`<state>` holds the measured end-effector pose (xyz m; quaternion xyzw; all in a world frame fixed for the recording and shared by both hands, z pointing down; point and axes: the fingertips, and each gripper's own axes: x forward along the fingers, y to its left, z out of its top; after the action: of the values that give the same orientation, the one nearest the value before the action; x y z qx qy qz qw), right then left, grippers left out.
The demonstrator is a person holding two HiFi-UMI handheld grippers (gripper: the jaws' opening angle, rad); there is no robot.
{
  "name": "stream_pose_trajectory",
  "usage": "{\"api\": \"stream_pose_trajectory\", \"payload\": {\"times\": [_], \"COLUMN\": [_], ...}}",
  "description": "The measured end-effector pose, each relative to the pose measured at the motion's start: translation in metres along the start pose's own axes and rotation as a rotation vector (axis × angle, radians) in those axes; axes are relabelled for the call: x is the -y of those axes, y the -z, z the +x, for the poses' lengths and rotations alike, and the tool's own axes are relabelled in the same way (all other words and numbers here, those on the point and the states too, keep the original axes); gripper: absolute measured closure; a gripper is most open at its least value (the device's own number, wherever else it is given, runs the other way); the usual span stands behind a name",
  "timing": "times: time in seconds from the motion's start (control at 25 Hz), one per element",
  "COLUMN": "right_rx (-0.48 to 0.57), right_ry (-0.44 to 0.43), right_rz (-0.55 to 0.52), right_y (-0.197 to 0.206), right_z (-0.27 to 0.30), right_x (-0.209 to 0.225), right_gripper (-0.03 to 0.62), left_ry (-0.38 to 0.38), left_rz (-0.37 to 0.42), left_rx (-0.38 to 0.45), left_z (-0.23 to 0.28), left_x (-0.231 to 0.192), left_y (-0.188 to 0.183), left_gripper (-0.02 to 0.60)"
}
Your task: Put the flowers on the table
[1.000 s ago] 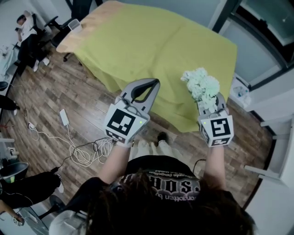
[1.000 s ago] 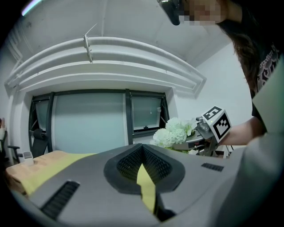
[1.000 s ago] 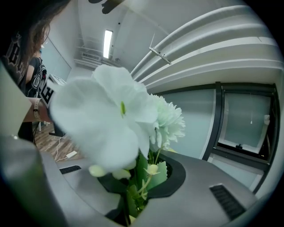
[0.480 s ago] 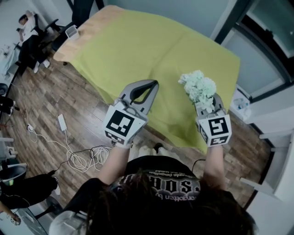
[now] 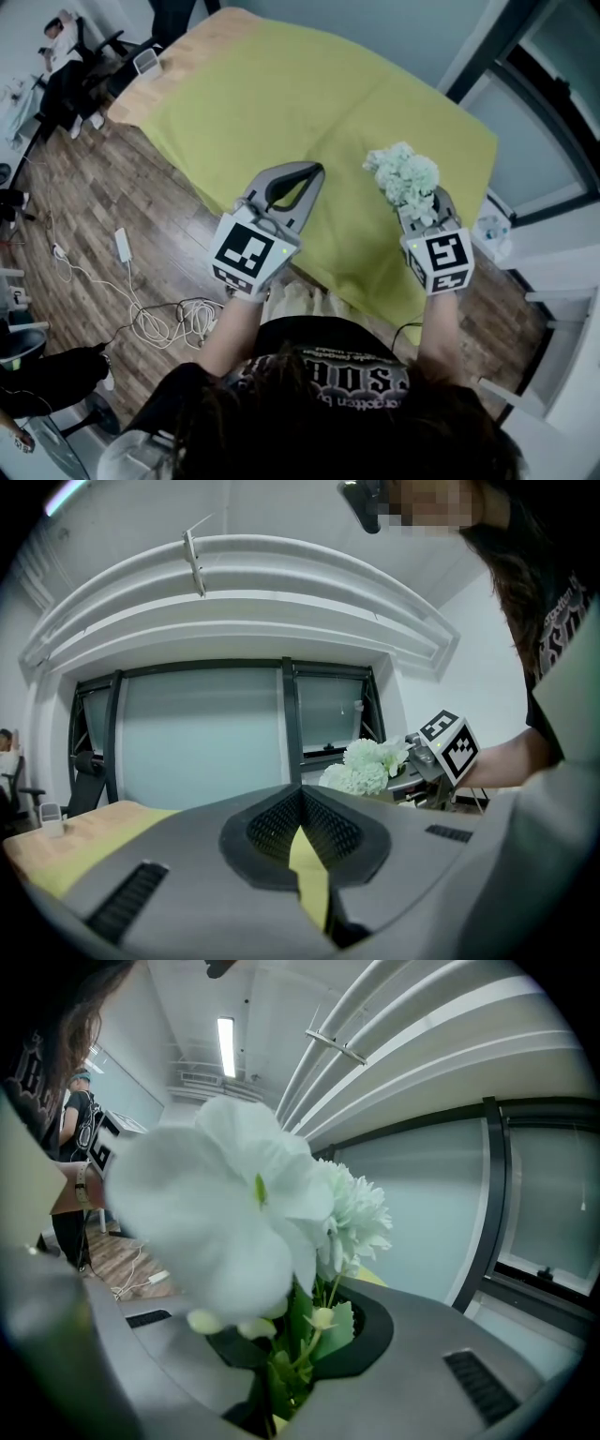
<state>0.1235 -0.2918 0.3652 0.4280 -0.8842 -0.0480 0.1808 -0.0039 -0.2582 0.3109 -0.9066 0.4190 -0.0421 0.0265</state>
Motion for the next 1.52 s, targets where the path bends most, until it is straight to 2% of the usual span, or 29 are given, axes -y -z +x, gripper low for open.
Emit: {"api": "stream_pose_trajectory", "payload": {"times": [0.32, 0.68, 0.88, 1.24, 1.52], "right_rx": [-0.013, -0.121, -0.170, -0.245, -0.319], "right_ry": [-0.019, -0.047, -0.069, -0.078, -0.120], "right_rz": [0.027, 0.066, 0.087, 0.169, 0.176], "right_y": [0.007, 0.028, 0.041, 0.077, 0.102], "right_z": [0.046, 0.118, 0.161, 0.223, 0.267], "right_x": [0.009, 0.022, 0.025, 0.030, 0.020], "right_gripper": [0.533, 0.533, 0.530, 0.499, 0.488], "left_ry": [0.031, 0.089, 0.098, 0.127, 0.131], "left_rz": [-0.013, -0.014, -0.027, -0.039, -0.048], "left_rx": [-0.016, -0.015, -0.022, -0.059, -0.072], "left_z": [0.027, 0.072, 0.087, 0.099, 0.098], "left_x": [-0.031, -0.090, -0.120, -0.153, -0.173], "left_y": [0.017, 0.017, 0.025, 0.039, 0.045], "left_gripper": [0.584, 0.584, 0.584, 0.584, 0.584]}}
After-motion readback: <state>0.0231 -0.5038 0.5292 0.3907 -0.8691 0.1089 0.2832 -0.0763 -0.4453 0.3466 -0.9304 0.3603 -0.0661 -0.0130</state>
